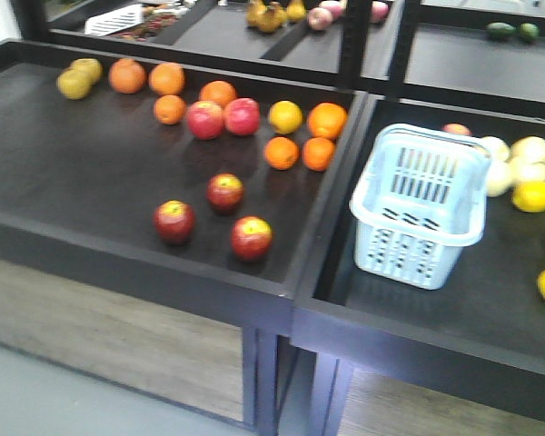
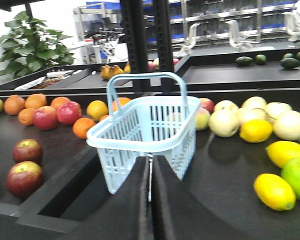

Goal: Pick three apples into basket with both arms
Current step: 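Turn the base toward the fruit table holding the light-blue basket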

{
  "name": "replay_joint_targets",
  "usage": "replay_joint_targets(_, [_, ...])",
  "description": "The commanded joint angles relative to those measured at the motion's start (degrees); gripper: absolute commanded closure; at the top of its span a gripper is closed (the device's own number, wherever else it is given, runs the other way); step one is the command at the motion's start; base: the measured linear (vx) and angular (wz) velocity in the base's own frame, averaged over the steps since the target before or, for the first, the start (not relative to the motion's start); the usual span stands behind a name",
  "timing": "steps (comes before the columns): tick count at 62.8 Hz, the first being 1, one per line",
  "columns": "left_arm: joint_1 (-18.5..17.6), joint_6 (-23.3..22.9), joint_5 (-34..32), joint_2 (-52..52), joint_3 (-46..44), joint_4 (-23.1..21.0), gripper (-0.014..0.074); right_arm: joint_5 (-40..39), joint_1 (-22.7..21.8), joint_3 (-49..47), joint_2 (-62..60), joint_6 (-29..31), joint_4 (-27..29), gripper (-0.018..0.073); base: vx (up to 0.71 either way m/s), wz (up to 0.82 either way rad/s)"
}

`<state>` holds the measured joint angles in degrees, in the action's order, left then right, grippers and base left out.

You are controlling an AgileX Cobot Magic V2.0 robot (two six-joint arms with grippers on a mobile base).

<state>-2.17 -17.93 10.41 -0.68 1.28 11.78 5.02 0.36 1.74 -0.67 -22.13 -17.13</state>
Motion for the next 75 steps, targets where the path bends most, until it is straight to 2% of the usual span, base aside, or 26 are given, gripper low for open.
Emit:
replay_joint_targets(1, [-0.01,0.09,-3.81,-0.82,0.49,-0.05,0.0603,-4.29,-0.3,0.65,-0.75,0.12,-0.65,0.0564,0.04,-0.31])
replay_joint_targets(75, [-0.01,0.09,-3.81,-0.82,0.49,-0.05,0.0603,-4.24,-0.3,0.65,-0.75,0.12,-0.65,0.0564,0.07,-0.18])
